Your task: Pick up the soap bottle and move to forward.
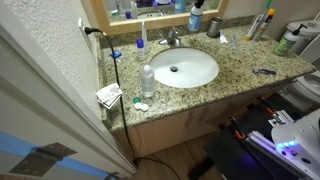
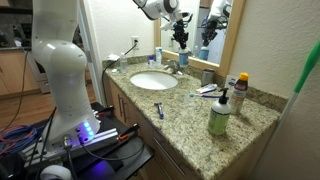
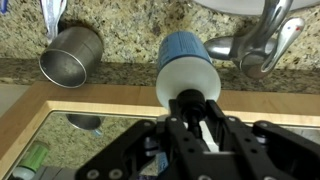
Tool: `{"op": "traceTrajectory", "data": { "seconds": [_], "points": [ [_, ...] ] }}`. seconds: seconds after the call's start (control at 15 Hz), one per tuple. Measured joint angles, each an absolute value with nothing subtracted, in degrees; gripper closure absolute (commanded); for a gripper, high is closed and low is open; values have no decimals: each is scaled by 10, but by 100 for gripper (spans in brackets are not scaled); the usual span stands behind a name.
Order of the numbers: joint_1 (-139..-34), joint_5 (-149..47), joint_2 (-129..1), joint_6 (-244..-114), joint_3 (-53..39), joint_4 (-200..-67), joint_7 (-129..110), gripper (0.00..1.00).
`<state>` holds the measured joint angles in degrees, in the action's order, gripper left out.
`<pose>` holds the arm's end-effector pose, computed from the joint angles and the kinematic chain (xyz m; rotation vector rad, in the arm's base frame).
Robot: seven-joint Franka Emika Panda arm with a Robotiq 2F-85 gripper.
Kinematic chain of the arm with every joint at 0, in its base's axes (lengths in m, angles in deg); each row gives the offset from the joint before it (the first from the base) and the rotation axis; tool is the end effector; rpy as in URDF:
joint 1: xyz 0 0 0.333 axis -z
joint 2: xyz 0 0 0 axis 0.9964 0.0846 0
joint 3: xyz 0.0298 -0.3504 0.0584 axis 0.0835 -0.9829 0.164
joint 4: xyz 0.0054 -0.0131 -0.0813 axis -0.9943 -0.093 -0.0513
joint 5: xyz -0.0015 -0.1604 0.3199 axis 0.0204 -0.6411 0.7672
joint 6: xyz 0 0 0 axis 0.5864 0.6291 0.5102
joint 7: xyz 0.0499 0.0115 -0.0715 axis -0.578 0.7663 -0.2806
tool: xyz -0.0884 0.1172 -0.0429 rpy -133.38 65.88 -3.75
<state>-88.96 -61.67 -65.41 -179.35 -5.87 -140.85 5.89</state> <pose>0.6585 0.0030 0.4693 2.9348 -0.2784 0.5660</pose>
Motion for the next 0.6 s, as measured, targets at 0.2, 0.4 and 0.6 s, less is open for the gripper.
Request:
{"op": "traceTrajectory", "data": {
  "seconds": [0.2, 0.4, 0.6],
  "points": [
    [-890, -616, -649, -1792, -59, -1404, 62, 92],
    [-889, -596, -633, -1796, -61, -1405, 73, 92],
    [-886, -559, -608, -1815, -65, -1403, 83, 92]
  ]
}}
